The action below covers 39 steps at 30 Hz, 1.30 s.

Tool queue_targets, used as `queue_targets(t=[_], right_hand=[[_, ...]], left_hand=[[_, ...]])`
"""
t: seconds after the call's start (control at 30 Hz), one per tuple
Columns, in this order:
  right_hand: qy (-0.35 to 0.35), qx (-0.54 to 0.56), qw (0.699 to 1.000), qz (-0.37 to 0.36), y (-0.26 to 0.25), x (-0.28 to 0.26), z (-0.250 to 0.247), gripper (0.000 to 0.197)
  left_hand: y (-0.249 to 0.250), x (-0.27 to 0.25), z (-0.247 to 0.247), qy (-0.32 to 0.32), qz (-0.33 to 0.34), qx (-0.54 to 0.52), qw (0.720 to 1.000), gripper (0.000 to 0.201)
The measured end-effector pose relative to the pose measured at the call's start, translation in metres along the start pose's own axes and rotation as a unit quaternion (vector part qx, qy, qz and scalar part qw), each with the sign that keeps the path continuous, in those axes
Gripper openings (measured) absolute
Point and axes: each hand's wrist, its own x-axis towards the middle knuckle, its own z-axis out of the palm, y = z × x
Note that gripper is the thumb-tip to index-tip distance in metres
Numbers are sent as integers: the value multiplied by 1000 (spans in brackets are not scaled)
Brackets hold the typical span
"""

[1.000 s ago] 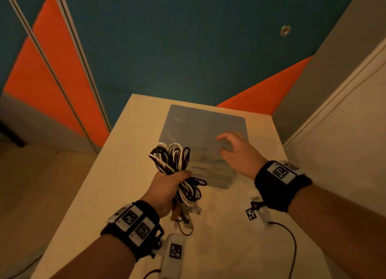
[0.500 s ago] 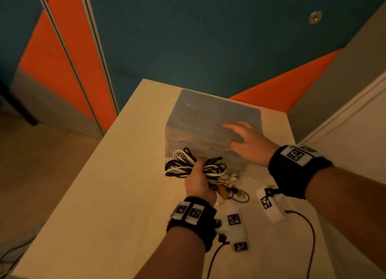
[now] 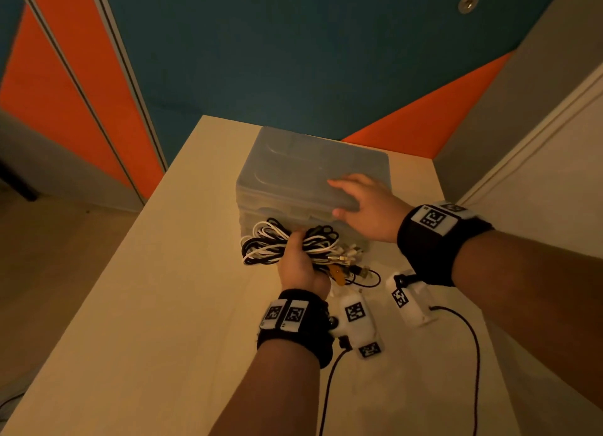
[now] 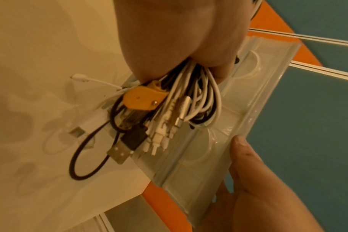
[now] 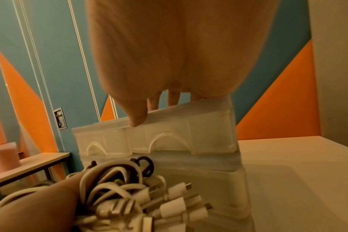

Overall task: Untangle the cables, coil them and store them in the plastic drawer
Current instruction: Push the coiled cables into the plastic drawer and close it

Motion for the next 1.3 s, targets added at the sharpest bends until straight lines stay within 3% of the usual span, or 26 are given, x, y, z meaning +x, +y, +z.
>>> queue_targets(t=[0.17,0.37,0.6,1.03,1.1,1.3], right_hand=[[4,-14,1000,-5,1,0,1,59],[1,-28,1000,-1,2,1,1,59],[-4,-31,999,2,0,-1,0,59],[-10,-19,1000,8,1,-1,1,59],[-12,-19,1000,10,3,0,1,60],[-10,6,1000,7,5,0,1,59]], left_hand=[[2,1,-5,-9,6,7,1000,37],[-5,-10,-26,3,1,-1,1000,37],[-9,-41,-66,-5,-23,-12,1000,19],[-14,-69,-78,6,-34,14,999,41],[-11,-67,-84,17,-38,29,999,48],[31,-66,-121,56,-11,55,997,42]])
